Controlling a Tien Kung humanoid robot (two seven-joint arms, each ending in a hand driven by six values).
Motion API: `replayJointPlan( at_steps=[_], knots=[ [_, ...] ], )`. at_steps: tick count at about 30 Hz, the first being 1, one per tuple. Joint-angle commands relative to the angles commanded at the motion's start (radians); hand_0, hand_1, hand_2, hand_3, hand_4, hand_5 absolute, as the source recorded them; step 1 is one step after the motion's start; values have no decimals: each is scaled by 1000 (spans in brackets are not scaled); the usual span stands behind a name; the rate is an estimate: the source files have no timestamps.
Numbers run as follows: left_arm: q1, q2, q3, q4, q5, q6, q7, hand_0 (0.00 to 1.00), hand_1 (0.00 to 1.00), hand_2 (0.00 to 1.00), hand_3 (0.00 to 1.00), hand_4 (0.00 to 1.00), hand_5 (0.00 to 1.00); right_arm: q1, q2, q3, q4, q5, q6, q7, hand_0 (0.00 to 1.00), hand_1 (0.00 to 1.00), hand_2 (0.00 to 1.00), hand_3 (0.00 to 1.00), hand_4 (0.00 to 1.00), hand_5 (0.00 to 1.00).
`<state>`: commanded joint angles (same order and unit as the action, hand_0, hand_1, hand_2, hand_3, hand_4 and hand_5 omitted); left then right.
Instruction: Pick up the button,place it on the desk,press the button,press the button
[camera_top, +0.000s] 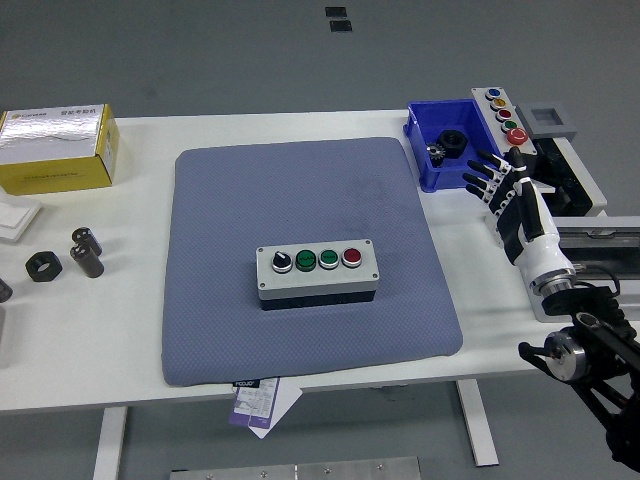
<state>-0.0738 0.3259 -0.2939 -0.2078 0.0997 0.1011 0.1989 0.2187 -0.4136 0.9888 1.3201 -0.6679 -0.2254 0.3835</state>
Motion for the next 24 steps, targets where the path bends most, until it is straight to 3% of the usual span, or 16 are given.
replayJointPlan(
  at_steps=[16, 17, 22, 23, 24],
  knots=[
    [4, 0, -5, 0, 0, -1, 6, 625, 506, 497, 590, 652, 139, -1, 1, 2, -1, 1, -19, -6, 849, 778, 800, 880, 937, 998],
    [5, 0, -7, 0, 2, 0, 7, 625, 506, 497, 590, 651, 140, -1, 1, 2, -1, 0, -20, -7, 848, 777, 801, 886, 960, 914],
    [13, -2, -26, 0, 20, 4, 14, 625, 506, 497, 590, 651, 140, 0, 1, 0, 1, -7, -14, -12, 848, 777, 801, 886, 960, 914],
    [13, -3, -29, 0, 24, 6, 14, 624, 494, 456, 591, 654, 142, 0, 1, 0, 2, -9, -13, -13, 793, 745, 791, 914, 998, 693],
    [13, -3, -33, 1, 29, 9, 14, 624, 494, 456, 591, 654, 142, 0, 1, -1, 2, -12, -11, -15, 793, 745, 791, 914, 998, 693]
  ],
)
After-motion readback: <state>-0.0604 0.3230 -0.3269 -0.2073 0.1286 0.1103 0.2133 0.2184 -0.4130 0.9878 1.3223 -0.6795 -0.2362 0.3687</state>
